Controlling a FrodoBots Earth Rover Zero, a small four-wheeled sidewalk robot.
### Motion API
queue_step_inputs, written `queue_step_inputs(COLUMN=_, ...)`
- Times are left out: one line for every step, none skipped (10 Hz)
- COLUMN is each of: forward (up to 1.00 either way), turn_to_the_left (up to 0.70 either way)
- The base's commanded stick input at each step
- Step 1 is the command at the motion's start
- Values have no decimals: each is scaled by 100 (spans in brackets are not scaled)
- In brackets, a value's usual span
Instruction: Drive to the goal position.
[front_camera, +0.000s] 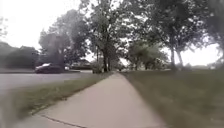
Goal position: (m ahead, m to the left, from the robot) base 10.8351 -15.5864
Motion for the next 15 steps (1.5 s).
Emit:
queue_step_inputs(forward=100, turn_to_the_left=0)
queue_step_inputs(forward=100, turn_to_the_left=0)
queue_step_inputs(forward=100, turn_to_the_left=0)
queue_step_inputs(forward=100, turn_to_the_left=0)
queue_step_inputs(forward=100, turn_to_the_left=0)
queue_step_inputs(forward=100, turn_to_the_left=0)
queue_step_inputs(forward=100, turn_to_the_left=0)
queue_step_inputs(forward=100, turn_to_the_left=0)
queue_step_inputs(forward=100, turn_to_the_left=0)
queue_step_inputs(forward=100, turn_to_the_left=0)
queue_step_inputs(forward=100, turn_to_the_left=0)
queue_step_inputs(forward=100, turn_to_the_left=0)
queue_step_inputs(forward=100, turn_to_the_left=0)
queue_step_inputs(forward=100, turn_to_the_left=0)
queue_step_inputs(forward=100, turn_to_the_left=-6)
